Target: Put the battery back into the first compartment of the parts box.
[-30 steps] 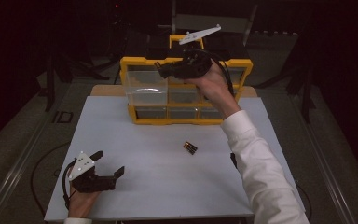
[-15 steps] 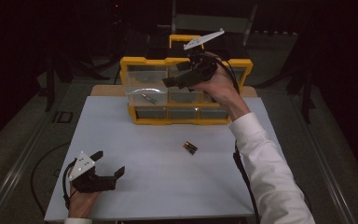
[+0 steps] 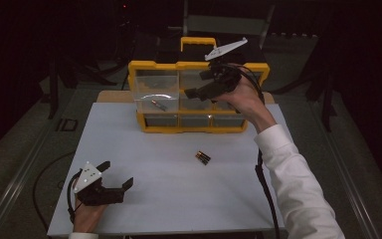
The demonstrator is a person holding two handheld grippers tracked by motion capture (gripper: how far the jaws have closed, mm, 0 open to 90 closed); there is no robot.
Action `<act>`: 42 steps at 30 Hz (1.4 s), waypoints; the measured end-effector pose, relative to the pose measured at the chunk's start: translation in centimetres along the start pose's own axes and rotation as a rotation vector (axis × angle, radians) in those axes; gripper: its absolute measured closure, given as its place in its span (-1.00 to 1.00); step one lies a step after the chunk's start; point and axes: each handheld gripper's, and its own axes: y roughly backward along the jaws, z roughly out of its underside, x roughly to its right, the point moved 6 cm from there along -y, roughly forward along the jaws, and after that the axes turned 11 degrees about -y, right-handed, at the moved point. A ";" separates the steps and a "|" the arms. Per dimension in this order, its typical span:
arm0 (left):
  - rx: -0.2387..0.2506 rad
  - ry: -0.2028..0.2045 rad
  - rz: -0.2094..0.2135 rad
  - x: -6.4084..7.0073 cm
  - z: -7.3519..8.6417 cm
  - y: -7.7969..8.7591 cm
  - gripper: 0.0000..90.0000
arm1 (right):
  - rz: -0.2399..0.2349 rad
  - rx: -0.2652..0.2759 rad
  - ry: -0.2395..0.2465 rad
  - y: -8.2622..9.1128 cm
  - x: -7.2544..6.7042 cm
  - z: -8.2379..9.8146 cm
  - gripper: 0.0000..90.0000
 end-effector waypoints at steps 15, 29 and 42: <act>-0.004 -0.003 -0.001 0.0 0.0 -0.1 -1.00 | 0.038 -0.051 0.014 -0.3 1.2 3.2 -0.78; -0.002 -0.001 -0.002 0.0 0.0 0.0 -1.00 | 0.047 -0.092 0.031 -0.5 1.6 5.6 -0.80; -0.004 -0.005 -0.002 0.0 0.0 -0.1 -1.00 | 0.076 -0.120 0.040 -0.5 2.2 8.4 -0.81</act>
